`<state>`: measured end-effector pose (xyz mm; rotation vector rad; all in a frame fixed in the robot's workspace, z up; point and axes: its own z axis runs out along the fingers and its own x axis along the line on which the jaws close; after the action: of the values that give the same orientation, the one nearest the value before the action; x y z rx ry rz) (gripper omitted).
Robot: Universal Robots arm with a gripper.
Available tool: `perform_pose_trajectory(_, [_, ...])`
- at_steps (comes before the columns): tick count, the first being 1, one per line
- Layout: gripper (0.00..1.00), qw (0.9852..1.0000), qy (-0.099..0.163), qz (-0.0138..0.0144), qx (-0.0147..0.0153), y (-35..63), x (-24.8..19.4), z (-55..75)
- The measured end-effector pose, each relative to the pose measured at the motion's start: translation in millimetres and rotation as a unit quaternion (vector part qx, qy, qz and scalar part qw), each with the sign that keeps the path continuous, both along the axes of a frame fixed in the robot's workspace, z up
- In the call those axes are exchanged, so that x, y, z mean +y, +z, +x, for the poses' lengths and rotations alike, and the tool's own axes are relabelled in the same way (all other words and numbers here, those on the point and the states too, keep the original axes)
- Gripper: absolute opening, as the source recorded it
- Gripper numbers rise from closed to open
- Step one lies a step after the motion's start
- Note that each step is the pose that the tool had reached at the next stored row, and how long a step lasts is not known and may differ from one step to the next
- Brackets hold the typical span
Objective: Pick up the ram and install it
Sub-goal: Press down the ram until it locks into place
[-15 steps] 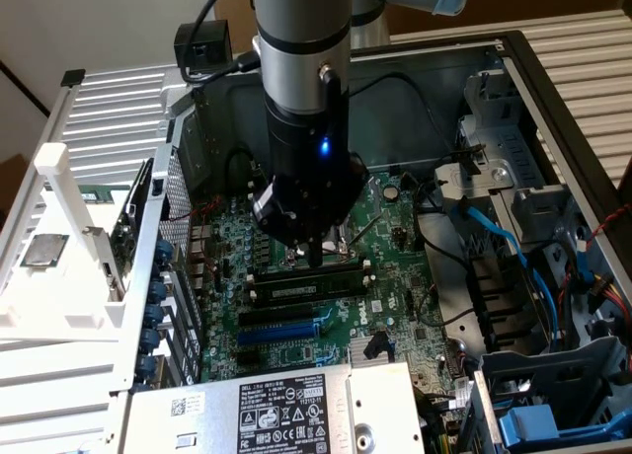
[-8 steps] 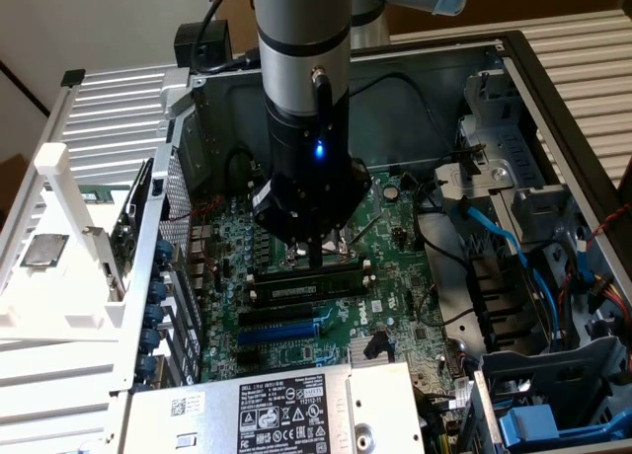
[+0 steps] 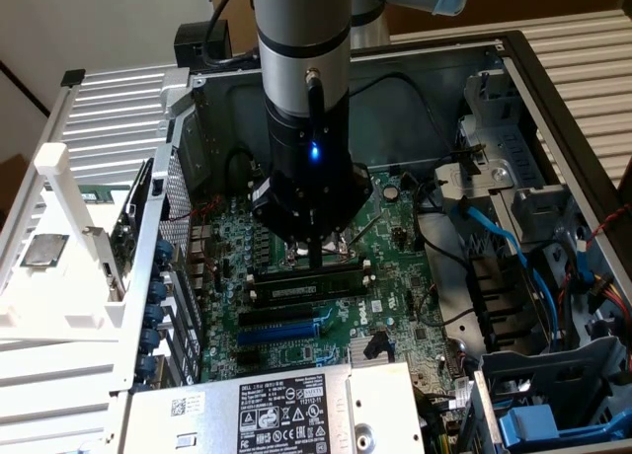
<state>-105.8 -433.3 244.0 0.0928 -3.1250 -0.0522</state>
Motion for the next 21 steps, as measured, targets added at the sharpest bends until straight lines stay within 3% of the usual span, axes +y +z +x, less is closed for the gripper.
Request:
perform_pose_trajectory(7, [0.1, 0.999, -0.045, -0.003, -0.0001, -0.2, 0.0, 0.0])
perform_pose_trajectory(13, [0.1, 0.9967, -0.081, -0.0067, -0.0002, -0.2, 0.1, 0.0])
perform_pose_trajectory(14, [0.1, 0.9963, -0.085, -0.0088, -0.0003, -0.2, 0.1, -0.1])
perform_pose_trajectory(15, [0.1, 0.996, -0.089, -0.0127, -0.0005, 0.0, 0.0, -0.1])
perform_pose_trajectory(18, [0.1, 0.9949, -0.097, -0.0271, -0.0017, -0.1, 0.0, 0.0])
perform_pose_trajectory(21, [0.1, 0.9947, -0.099, -0.0283, -0.0018, -0.1, 0.0, 0.0])
